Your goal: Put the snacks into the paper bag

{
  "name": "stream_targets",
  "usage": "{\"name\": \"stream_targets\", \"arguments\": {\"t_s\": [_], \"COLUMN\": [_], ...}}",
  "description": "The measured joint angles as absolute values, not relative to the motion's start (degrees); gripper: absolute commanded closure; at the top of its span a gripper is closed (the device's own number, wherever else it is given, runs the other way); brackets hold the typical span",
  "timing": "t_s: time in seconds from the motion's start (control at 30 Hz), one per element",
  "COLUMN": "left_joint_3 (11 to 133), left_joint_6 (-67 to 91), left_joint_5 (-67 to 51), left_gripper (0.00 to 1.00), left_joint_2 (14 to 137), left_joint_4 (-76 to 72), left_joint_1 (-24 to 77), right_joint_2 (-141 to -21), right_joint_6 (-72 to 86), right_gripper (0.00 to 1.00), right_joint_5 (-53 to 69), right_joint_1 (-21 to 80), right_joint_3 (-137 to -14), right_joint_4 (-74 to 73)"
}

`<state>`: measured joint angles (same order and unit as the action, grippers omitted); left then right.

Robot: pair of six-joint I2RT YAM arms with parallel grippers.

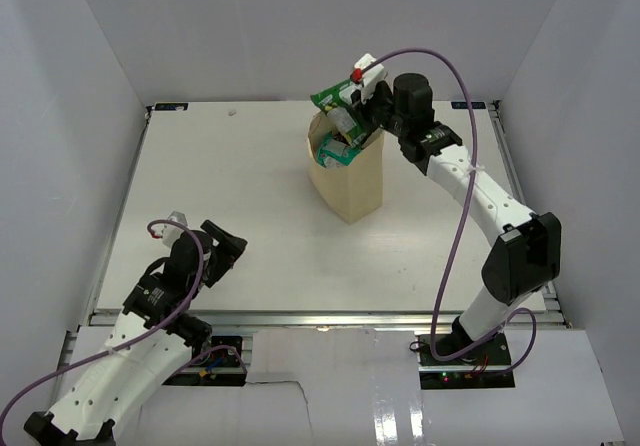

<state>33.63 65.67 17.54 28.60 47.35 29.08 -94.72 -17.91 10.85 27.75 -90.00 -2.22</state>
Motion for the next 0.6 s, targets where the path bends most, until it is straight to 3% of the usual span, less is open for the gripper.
{"name": "stream_targets", "arguments": {"t_s": [0.17,0.27,0.3,0.37,0.4,0.47,0.6], "left_joint_3": [33.56,33.43,33.43,33.45,33.50,33.82,36.86], "left_joint_6": [66.39,67.75,68.38,70.02,70.91,73.23,76.18], "left_joint_5": [17.65,18.17,18.55,19.31,19.92,21.21,24.10], "left_gripper": [0.09,0.05,0.03,0.02,0.02,0.02,0.02], "left_joint_2": [29.39,29.80,30.28,31.99,33.30,37.04,45.58], "left_joint_4": [47.46,47.88,48.03,48.49,48.93,50.50,53.60], "left_joint_1": [29.08,29.08,29.08,29.08,29.08,29.08,28.91], "right_joint_2": [-89.84,-84.42,-82.98,-80.38,-79.53,-78.19,-77.71], "right_joint_6": [-15.70,-14.81,-14.52,-13.93,-13.93,-14.57,-16.01], "right_gripper": [0.89,0.72,0.59,0.41,0.24,0.10,0.04], "right_joint_5": [12.27,13.87,14.41,15.75,16.58,17.93,20.03], "right_joint_1": [27.75,27.75,27.75,27.77,27.75,27.64,26.83], "right_joint_3": [-78.19,-73.52,-72.58,-71.37,-71.11,-70.70,-70.65], "right_joint_4": [0.73,1.19,1.67,2.85,3.38,4.54,4.19]}}
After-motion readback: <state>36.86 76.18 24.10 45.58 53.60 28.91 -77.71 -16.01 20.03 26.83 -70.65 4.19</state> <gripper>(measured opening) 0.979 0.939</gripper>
